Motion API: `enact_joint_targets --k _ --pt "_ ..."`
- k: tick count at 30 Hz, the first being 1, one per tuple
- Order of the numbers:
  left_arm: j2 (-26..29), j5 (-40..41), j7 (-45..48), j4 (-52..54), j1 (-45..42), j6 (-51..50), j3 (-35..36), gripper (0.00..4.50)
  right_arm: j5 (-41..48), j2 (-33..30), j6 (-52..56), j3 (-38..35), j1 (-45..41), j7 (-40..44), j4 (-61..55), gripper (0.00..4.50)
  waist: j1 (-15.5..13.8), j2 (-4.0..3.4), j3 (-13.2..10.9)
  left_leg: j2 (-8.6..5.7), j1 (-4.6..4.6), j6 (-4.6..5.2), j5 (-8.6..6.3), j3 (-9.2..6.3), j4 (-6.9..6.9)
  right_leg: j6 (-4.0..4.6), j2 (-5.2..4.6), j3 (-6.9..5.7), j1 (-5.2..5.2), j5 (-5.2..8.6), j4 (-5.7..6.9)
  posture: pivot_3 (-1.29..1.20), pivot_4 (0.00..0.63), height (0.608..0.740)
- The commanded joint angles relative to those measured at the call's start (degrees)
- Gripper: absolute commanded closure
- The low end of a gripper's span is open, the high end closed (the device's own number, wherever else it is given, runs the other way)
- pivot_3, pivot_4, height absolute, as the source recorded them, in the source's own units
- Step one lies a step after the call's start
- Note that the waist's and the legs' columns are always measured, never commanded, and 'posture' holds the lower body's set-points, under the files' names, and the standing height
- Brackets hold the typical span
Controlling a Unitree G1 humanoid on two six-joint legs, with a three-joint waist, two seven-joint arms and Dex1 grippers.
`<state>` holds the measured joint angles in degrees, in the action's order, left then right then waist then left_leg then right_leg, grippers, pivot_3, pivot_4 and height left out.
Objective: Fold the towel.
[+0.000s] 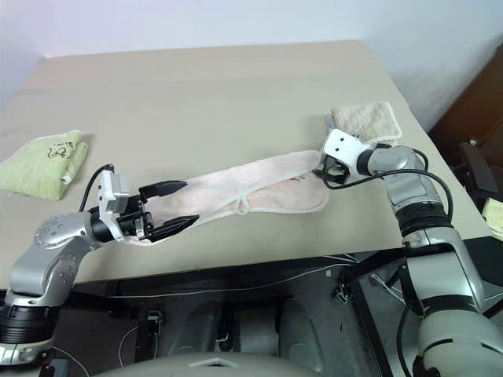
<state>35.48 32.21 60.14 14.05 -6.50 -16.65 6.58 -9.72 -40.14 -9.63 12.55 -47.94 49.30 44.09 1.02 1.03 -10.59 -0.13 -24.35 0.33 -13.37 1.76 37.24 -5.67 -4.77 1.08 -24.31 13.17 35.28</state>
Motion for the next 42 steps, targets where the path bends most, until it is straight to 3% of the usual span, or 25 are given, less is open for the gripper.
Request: enact_joint_targets --k 1,18,31,38,42 --pt "-0.03 0.07 -0.2 0.98 -1.37 0.76 -0.08 0.0 -1.93 -0.42 -3.02 0.05 -3.17 -1.03 2.54 0.03 0.05 0.0 0.0 0.0 0.0 0.0 0.0 0.0 0.0 0.0 0.01 0.0 0.0 0.0 0.02 0.0 0.15 0.74" --pt "-0.55 -1.08 0.0 -0.17 -1.89 1.66 -1.81 0.0 -4.7 5.68 -7.81 0.48 -7.02 -4.31 8.03 0.03 0.13 -0.01 -0.01 0.04 0.02 -0.02 0.01 -0.01 0.0 -0.03 0.06 0.01 -0.01 -0.01 0.08 0.0 0.15 0.74" --pt "-0.38 -1.34 -0.97 1.6 -1.08 1.1 -1.98 0.0 -3.63 5.29 -10.53 -0.63 -6.88 -2.51 7.48 4.33 0.12 -0.02 -0.01 0.04 0.02 -0.02 0.01 -0.01 0.0 -0.02 0.05 0.01 -0.01 -0.01 0.09 0.0 0.15 0.74" --pt "0.56 -0.69 -1.42 2.21 -1.38 -0.22 -0.77 0.0 1.07 4.87 -7.21 -3.07 -4.67 0.53 -3.49 4.43 0.15 -0.03 -0.02 0.04 0.03 -0.02 0.01 -0.02 -0.01 -0.03 0.04 0.01 -0.01 -0.02 0.1 0.0 0.15 0.74" --pt "1.96 1.03 -3.25 5.59 -0.61 -3.6 0.84 0.0 4.89 5.93 0.84 -5.32 -6.65 1.31 -12.49 4.43 0.06 -0.04 -0.03 0.05 0.02 -0.02 0.01 -0.03 -0.01 -0.03 0.03 0.01 -0.04 -0.02 0.17 0.0 0.15 0.74"
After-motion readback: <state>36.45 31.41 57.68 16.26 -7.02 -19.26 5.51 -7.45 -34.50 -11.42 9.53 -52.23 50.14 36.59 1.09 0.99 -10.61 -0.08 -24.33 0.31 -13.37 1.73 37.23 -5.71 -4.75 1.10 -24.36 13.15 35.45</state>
